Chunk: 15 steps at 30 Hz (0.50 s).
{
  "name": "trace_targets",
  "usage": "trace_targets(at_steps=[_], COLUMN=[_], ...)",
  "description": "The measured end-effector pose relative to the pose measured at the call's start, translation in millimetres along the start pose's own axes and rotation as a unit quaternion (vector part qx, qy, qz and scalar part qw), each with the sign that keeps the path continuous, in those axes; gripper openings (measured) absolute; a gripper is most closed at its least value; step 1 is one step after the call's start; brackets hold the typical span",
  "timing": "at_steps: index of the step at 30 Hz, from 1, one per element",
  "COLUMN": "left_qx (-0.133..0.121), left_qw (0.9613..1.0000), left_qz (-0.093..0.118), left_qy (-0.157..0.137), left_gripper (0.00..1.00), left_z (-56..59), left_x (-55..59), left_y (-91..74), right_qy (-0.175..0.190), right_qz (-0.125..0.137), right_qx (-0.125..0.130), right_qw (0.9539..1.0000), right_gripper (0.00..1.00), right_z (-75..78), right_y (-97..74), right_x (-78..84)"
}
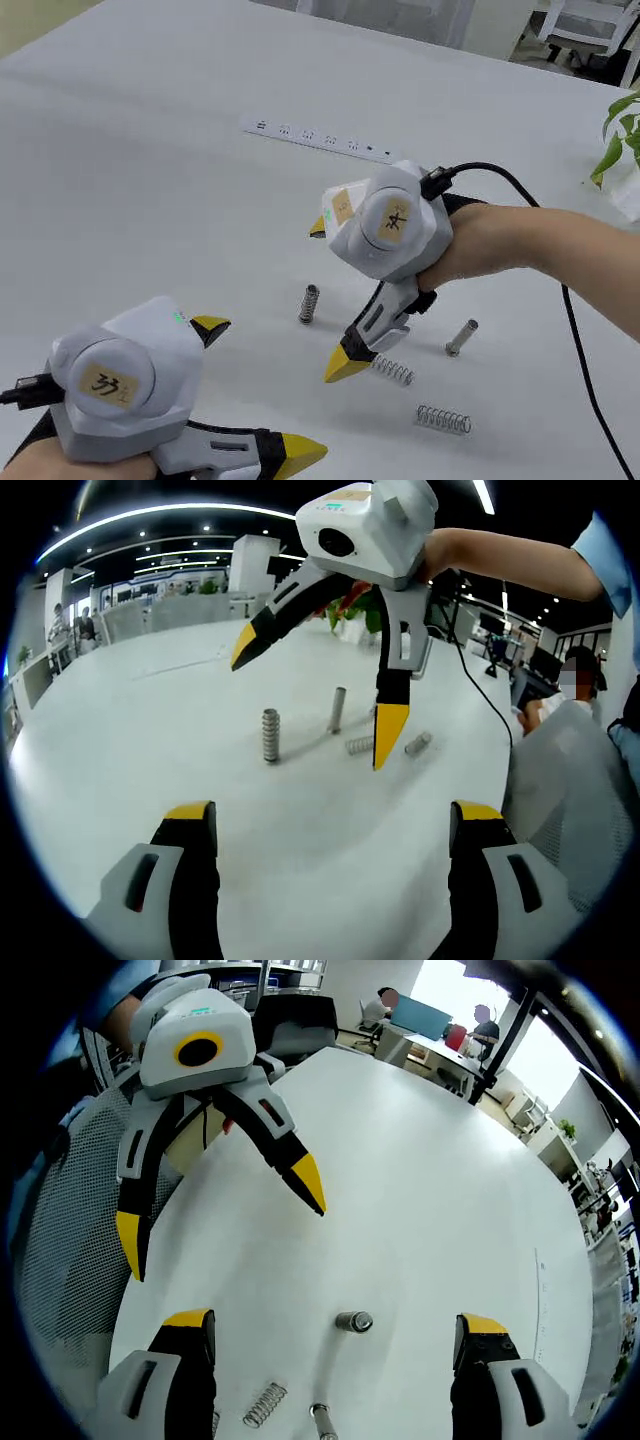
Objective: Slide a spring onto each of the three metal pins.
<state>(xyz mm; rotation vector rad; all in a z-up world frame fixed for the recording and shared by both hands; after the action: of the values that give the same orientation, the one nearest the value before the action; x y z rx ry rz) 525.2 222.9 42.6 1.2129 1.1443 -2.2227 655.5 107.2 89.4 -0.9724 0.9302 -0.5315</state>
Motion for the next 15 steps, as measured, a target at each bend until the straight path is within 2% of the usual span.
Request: trace_targets(at_steps=[7, 15], left_qx=[0.005, 0.011], left_qw=[1.0000, 0.9999], left_qz=[0.002, -0.001], left_qy=[0.003, 0.011], left_gripper=[0.95, 0.95], left_z=[1.5, 4.3], left_x=[-3.4, -6.7], left_y=[1.1, 3.4], right_qy=[0.030, 0.073], right_qz=[0.025, 0.053], right_qx=[0.029, 0.063], right_qw=[0.9988, 0.9940], right_gripper=[0.99, 0.99], right_z=[-7.3, -20.4], right_y=[-18.0, -39.2], right_x=[5.5, 16.1])
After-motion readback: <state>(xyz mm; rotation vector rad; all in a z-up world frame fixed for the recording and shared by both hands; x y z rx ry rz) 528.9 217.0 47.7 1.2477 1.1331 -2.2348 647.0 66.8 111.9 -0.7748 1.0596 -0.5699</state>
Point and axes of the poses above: the centre of the closed fingertips' face, and the gripper's own axes: y roughly forward along the fingers, z roughly to its right, x roughly out of its underside, the point moved 10 cm from there along -y, roughly backward along the fingers, and after that the axes turned 10 degrees about -y, right-handed, at the moved point
